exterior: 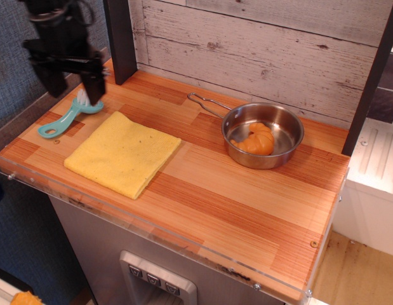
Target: Move the spoon to the back corner of the table
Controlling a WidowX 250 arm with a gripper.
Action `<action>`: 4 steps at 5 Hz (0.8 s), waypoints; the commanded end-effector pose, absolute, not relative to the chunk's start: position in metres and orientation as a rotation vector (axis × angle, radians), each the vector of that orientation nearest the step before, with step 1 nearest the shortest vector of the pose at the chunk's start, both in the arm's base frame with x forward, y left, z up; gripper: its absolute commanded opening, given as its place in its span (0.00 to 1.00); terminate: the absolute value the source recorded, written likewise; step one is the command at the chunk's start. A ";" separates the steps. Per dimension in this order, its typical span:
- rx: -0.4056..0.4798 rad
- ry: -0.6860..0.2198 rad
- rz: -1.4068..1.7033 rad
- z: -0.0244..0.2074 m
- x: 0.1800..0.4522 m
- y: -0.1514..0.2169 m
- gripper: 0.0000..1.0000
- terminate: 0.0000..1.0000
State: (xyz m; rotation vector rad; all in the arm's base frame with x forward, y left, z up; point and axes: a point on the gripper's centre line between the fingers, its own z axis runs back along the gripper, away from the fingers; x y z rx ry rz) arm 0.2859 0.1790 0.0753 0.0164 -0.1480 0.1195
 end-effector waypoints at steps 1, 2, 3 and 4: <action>0.047 -0.161 0.086 0.076 0.283 0.212 1.00 0.00; 0.047 -0.152 0.058 0.065 0.287 0.207 1.00 0.00; 0.070 -0.140 0.026 0.051 0.292 0.206 1.00 0.00; 0.089 -0.107 0.034 0.038 0.295 0.212 1.00 0.00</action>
